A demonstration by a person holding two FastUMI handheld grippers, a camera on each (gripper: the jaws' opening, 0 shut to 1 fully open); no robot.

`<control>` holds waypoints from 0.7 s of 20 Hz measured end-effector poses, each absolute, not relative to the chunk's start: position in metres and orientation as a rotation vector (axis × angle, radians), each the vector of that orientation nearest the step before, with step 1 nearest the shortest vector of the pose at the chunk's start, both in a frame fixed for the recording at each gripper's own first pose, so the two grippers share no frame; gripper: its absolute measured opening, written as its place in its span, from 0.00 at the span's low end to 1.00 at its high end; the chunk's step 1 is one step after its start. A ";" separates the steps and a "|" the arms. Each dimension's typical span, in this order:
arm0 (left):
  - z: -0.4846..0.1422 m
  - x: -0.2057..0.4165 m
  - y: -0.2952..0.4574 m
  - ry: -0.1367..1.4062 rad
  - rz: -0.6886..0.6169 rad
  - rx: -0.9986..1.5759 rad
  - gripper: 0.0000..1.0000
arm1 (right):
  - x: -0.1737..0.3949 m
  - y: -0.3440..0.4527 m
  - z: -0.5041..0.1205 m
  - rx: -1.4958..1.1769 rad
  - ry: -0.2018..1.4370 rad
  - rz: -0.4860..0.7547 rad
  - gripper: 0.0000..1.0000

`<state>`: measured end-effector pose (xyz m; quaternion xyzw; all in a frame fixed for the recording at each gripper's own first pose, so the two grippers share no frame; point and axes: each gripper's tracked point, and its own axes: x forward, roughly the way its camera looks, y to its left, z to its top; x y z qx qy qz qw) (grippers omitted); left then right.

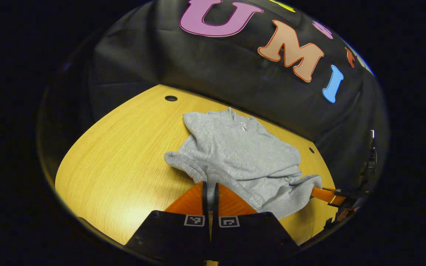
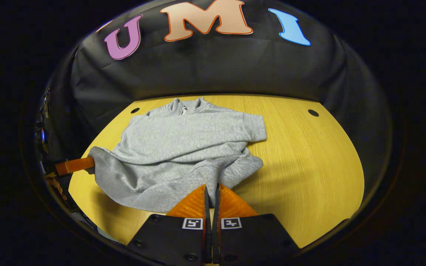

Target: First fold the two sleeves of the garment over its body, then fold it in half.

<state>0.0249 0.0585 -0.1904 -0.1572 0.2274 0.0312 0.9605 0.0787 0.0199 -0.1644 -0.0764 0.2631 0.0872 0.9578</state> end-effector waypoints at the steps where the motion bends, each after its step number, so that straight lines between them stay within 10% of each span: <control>1: -0.184 0.034 0.056 0.451 0.058 -0.318 0.00 | 0.089 0.023 -0.160 -0.148 0.530 0.178 0.04; 14: -0.180 0.146 0.076 0.586 0.101 -0.287 0.00 | 0.184 0.030 -0.148 -0.060 0.671 0.171 0.03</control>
